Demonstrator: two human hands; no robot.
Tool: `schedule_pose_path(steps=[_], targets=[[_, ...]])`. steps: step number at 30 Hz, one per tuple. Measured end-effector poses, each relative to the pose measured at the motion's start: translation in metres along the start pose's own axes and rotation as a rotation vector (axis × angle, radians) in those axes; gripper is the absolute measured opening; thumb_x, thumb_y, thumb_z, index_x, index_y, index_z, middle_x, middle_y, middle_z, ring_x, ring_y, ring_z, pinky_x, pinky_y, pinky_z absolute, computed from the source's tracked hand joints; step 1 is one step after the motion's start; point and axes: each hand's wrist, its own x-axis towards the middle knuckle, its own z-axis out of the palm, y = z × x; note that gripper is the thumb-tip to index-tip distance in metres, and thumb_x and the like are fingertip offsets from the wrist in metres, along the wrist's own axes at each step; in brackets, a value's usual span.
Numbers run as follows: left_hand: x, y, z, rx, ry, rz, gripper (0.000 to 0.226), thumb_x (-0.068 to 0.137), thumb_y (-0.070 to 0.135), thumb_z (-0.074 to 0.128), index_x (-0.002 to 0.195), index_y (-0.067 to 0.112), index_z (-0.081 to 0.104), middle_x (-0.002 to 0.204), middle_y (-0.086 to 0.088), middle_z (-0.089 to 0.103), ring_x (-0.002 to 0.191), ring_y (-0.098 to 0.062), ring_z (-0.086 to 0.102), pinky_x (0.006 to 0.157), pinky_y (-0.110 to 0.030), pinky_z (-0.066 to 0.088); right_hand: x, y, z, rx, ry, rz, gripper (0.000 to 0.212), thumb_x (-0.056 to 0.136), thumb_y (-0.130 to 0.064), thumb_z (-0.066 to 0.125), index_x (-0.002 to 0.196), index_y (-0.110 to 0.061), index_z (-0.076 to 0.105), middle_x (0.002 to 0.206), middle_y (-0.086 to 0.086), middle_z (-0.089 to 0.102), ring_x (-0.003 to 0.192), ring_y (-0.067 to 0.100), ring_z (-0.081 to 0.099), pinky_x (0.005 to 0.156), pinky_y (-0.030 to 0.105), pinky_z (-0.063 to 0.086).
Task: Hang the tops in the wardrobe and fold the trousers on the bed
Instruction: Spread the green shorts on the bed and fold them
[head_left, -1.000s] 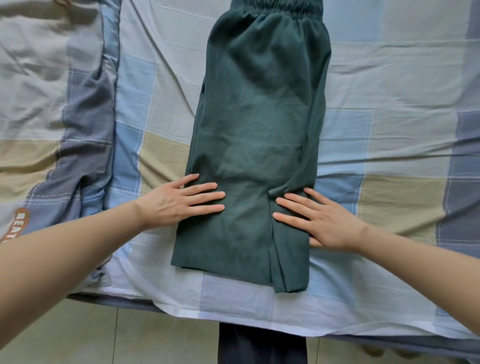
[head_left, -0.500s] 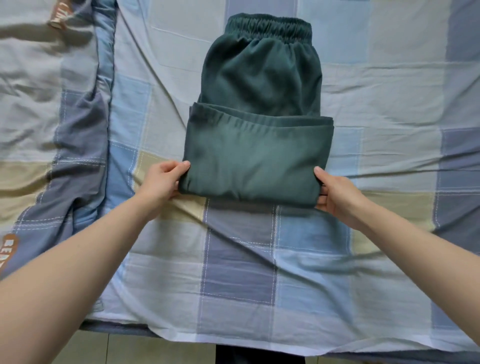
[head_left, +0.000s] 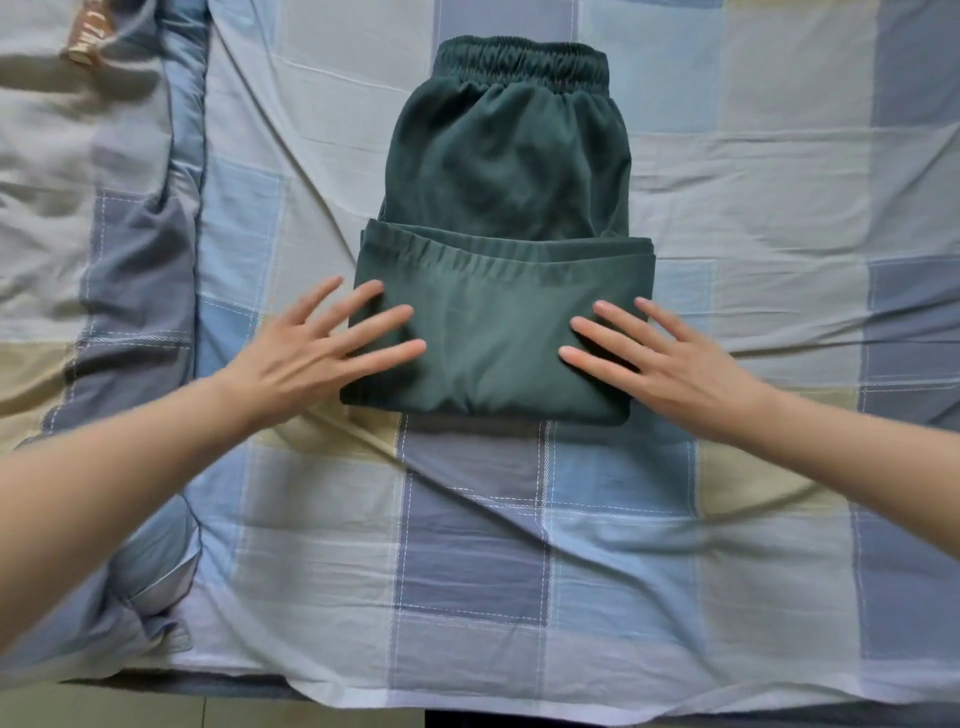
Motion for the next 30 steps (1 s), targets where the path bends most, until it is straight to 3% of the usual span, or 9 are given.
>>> schedule_pose_path(steps=[3, 6, 11, 15, 17, 23, 27, 29, 30], targets=[[0.031, -0.024, 0.008, 0.158, -0.038, 0.225, 0.073, 0.089, -0.003, 0.032, 0.153, 0.03, 0.022, 0.16, -0.004, 0.027, 0.144, -0.038, 0.028, 0.117, -0.057, 0.022, 0.023, 0.028, 0.014, -0.077, -0.008, -0.074, 0.061, 0.096, -0.002, 0.014, 0.15, -0.023, 0.03, 0.152, 0.009, 0.036, 0.14, 0.032, 0.034, 0.115, 0.047, 0.028], [0.058, -0.049, 0.014, 0.152, -0.069, 0.362, 0.074, 0.091, -0.001, 0.035, 0.155, 0.029, 0.013, 0.162, -0.003, 0.019, 0.148, -0.034, 0.017, 0.119, -0.054, 0.014, 0.038, 0.045, 0.026, -0.123, -0.032, -0.146, 0.062, 0.094, -0.004, 0.022, 0.153, -0.023, 0.022, 0.154, 0.01, 0.033, 0.142, 0.033, 0.03, 0.116, 0.048, 0.024], [0.067, -0.071, 0.023, 0.118, -0.075, 0.335, 0.069, 0.095, 0.007, 0.036, 0.155, 0.029, 0.011, 0.163, -0.003, 0.012, 0.149, -0.03, 0.014, 0.12, -0.049, 0.014, 0.049, 0.047, 0.036, -0.046, -0.055, -0.165, 0.062, 0.093, -0.008, 0.028, 0.153, -0.024, 0.022, 0.155, 0.01, 0.031, 0.142, 0.035, 0.029, 0.115, 0.049, 0.025], [0.064, -0.059, 0.032, 0.115, -0.095, 0.295, 0.069, 0.096, 0.015, 0.031, 0.156, 0.032, 0.002, 0.164, -0.001, 0.001, 0.15, -0.031, 0.008, 0.121, -0.049, 0.008, 0.047, 0.046, 0.036, 0.022, -0.066, -0.159, 0.074, 0.084, -0.016, 0.049, 0.152, -0.027, 0.022, 0.156, 0.009, 0.028, 0.145, 0.033, 0.023, 0.118, 0.048, 0.018], [0.058, -0.054, 0.028, 0.097, -0.08, 0.314, 0.073, 0.093, 0.01, 0.033, 0.156, 0.033, 0.004, 0.165, 0.0, 0.004, 0.15, -0.033, 0.008, 0.121, -0.051, 0.007, 0.044, 0.045, 0.031, 0.045, -0.085, -0.202, 0.076, 0.082, -0.017, 0.051, 0.152, -0.029, 0.023, 0.156, 0.009, 0.028, 0.145, 0.033, 0.023, 0.119, 0.048, 0.015], [0.024, 0.012, -0.007, -0.067, -0.153, 0.436, 0.061, 0.092, 0.018, 0.032, 0.151, 0.032, 0.031, 0.158, -0.001, 0.031, 0.144, -0.035, 0.028, 0.116, -0.053, 0.027, -0.001, 0.008, 0.005, 0.153, -0.212, -0.344, 0.07, 0.086, -0.011, 0.032, 0.152, -0.031, 0.022, 0.157, 0.009, 0.026, 0.145, 0.033, 0.02, 0.116, 0.052, 0.021], [-0.027, 0.068, -0.032, -0.34, -0.209, 0.523, 0.063, 0.091, 0.019, 0.036, 0.151, 0.037, 0.03, 0.156, 0.004, 0.035, 0.143, -0.024, 0.033, 0.114, -0.046, 0.032, -0.038, -0.043, -0.018, 0.529, -0.454, -0.449, 0.078, 0.087, -0.013, 0.042, 0.151, -0.043, 0.011, 0.161, -0.004, 0.012, 0.149, 0.016, 0.0, 0.121, 0.04, 0.004], [-0.037, 0.092, -0.038, -0.542, -0.314, 0.447, 0.064, 0.095, 0.021, 0.039, 0.152, 0.043, 0.021, 0.16, 0.013, 0.023, 0.147, -0.009, 0.022, 0.12, -0.034, 0.023, -0.052, -0.055, -0.028, 0.914, -0.564, -0.354, 0.068, 0.091, -0.016, 0.049, 0.147, -0.048, 0.025, 0.157, -0.017, 0.022, 0.146, -0.001, 0.005, 0.12, 0.027, 0.002], [-0.044, 0.099, -0.036, -0.749, -0.426, 0.348, 0.062, 0.097, 0.027, 0.043, 0.153, 0.041, 0.021, 0.161, 0.015, 0.019, 0.148, -0.003, 0.016, 0.122, -0.027, 0.015, -0.056, -0.055, -0.033, 1.155, -0.578, -0.228, 0.058, 0.092, -0.016, 0.051, 0.141, -0.045, 0.04, 0.151, -0.02, 0.034, 0.142, -0.006, 0.017, 0.118, 0.022, 0.009]])
